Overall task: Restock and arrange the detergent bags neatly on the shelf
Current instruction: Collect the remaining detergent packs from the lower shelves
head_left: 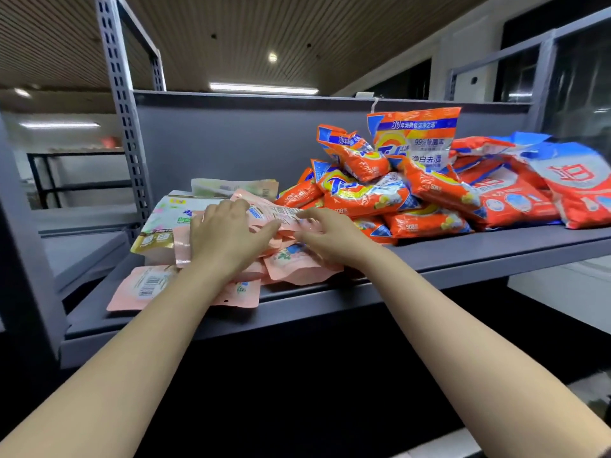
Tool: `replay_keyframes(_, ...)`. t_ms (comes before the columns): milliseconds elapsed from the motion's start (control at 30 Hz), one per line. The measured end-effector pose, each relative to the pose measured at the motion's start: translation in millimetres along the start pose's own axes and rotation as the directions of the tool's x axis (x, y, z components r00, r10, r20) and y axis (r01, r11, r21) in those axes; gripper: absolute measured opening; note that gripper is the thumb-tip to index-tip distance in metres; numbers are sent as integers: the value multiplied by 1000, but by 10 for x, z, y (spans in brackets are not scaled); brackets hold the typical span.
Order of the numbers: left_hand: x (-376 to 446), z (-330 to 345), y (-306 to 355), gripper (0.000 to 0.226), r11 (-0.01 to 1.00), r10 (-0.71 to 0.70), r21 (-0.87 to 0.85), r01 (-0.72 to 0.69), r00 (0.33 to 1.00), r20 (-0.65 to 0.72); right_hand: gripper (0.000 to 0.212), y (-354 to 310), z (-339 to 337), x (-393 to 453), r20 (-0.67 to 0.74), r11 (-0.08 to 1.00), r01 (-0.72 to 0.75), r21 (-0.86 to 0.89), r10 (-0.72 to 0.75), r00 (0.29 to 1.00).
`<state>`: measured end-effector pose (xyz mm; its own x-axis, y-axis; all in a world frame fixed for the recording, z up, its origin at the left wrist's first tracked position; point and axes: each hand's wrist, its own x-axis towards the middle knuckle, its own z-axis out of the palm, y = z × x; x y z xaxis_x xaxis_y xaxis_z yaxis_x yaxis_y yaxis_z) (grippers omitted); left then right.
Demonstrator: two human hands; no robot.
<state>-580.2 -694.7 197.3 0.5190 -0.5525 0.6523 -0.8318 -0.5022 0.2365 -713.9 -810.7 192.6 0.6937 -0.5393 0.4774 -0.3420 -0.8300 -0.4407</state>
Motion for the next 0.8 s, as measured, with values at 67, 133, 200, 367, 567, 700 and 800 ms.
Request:
replay_keyframes(67, -26, -27, 86, 47, 998, 29, -56, -31, 999, -43, 42, -12, -63, -127, -79, 999, 3, 46, 0, 997)
replay_keyframes(133, -85, -66, 183, 39, 986, 44, -159, -55, 996, -73, 39, -29, -130, -279, -143, 995, -4, 100, 18, 990)
replay_keyframes(200, -187, -100, 280, 36, 960, 55, -271, -75, 995, -82, 36, -34, -173, -460, -187, 992, -4, 128, 28, 982)
replay_keyframes(367, -564, -64, 442, 32, 869, 117, -476, -136, 991, -68, 32, 26, -222, -1031, -251, 985, -60, 160, 99, 963)
replay_keyframes(567, -1181, -32, 596, 31, 725, 303, -611, -319, 944, -133, 30, 244, -198, -1857, -350, 980, -154, 129, 190, 917)
replay_keyframes(700, -1604, 109, 684, 34, 674, 384, -642, -364, 916, -117, 31, 347, -167, -2465, -381, 962, -248, 116, 274, 883)
replay_keyframes(800, -1821, 308, 735, 37, 676, 423, -663, -322, 906, -9, 31, 381, -121, -2866, -404, 929, -337, 155, 371, 836)
